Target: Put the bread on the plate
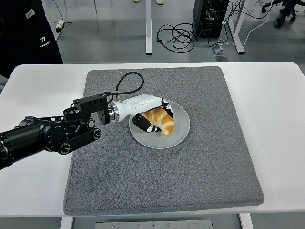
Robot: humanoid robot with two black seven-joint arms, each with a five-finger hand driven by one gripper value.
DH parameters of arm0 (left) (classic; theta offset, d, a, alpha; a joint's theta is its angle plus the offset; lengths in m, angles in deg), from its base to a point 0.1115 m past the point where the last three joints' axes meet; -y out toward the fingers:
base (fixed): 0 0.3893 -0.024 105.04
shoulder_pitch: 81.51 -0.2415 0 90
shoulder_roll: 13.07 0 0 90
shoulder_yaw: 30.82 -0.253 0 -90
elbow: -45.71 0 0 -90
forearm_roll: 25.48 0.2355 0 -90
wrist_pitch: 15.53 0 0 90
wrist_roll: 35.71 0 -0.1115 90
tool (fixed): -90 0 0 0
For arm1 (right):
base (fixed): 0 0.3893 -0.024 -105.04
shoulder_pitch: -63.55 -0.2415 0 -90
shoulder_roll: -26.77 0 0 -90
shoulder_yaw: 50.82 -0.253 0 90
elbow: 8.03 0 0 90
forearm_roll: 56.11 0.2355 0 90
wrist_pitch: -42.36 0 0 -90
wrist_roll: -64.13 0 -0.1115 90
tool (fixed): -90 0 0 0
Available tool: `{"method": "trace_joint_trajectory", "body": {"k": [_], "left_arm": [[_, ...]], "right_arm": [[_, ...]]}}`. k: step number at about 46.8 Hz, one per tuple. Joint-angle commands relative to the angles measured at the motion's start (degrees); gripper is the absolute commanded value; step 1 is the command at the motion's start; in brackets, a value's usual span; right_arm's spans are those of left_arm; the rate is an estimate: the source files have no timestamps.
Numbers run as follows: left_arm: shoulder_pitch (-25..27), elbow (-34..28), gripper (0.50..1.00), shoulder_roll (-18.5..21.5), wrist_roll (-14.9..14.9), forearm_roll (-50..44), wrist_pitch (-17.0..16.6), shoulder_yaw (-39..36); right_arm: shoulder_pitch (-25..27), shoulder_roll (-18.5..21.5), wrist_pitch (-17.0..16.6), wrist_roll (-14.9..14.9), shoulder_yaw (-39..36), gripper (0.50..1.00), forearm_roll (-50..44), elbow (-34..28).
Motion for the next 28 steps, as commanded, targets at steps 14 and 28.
{"method": "trace_joint_trajectory", "body": {"k": [14,28], "left_arm": [[-0.3,0.0,0.637,0.5,0.0,0.0,0.0,0.1],[-0.1,0.0,0.708,0.9,0.0,-2.4,0.1,0.1]], "right_arm": [[0.0,0.0,0.0,0.0,0.0,1.0,0.0,0.1],[0.0,0.0,0.0,0.0,0.0,1.0,0.0,0.1]]}}
